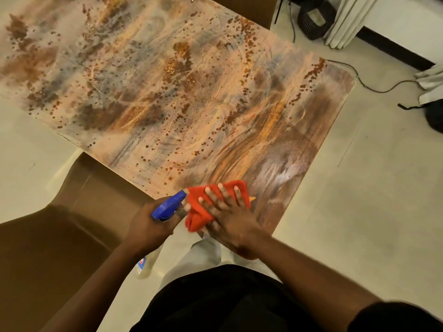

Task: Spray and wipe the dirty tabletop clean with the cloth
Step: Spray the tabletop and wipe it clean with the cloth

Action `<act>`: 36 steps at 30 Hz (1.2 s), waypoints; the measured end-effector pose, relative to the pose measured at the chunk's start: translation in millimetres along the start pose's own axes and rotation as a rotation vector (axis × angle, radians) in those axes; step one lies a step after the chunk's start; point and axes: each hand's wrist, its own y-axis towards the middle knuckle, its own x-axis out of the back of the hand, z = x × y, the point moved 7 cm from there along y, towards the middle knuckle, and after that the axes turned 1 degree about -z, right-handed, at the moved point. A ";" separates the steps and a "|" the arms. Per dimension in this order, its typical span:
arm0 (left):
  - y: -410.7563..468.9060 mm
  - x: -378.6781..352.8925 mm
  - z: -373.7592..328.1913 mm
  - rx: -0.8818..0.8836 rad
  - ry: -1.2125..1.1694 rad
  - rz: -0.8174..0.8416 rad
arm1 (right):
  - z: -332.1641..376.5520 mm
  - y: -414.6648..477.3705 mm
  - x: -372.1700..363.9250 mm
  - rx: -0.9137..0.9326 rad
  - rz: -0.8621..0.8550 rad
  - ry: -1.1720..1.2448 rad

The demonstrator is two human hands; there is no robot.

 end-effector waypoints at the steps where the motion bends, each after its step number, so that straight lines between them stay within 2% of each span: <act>1: 1.6 0.6 0.7 -0.002 0.015 -0.005 | 8.1 -17.0 -15.3 0.053 -0.016 -0.039; 3: 4.5 -0.3 2.6 0.010 0.050 -0.013 | 0.9 -51.4 -36.9 0.093 -0.054 -0.087; 6: 8.0 -0.9 4.3 0.019 0.044 -0.029 | -44.4 -90.9 -35.9 0.042 -0.088 -0.095; 8: 9.5 0.1 1.8 0.016 0.034 -0.032 | -86.1 -103.9 -18.1 -0.093 -0.106 -0.066; 13: 12.5 8.6 -7.1 0.002 0.036 -0.060 | -203.3 -79.0 65.6 -0.615 -0.250 0.110; 16: 14.8 14.4 -10.2 -0.021 -0.027 -0.065 | -225.9 -23.8 105.2 -0.741 -0.246 0.232; 19: 16.1 22.6 -11.6 -0.056 -0.045 -0.080 | -185.7 30.3 113.3 -0.651 -0.179 0.210; 22: 21.1 27.4 -10.2 -0.075 -0.090 -0.076 | -106.9 60.3 85.9 -0.439 -0.101 0.086; 26: 27.5 28.9 -5.5 -0.066 -0.058 -0.053 | 4.0 48.2 22.6 -0.149 -0.103 -0.013; 28: 30.9 28.6 -4.4 -0.063 -0.047 -0.046 | 32.1 17.8 -10.5 -0.022 -0.115 -0.080; 32: 38.2 21.5 -7.0 -0.097 -0.058 -0.011 | 6.4 -63.8 -45.4 0.060 -0.088 -0.143; 36: 41.7 18.1 -8.7 -0.101 -0.084 0.040 | -71.7 -104.5 -20.3 -0.088 -0.089 -0.123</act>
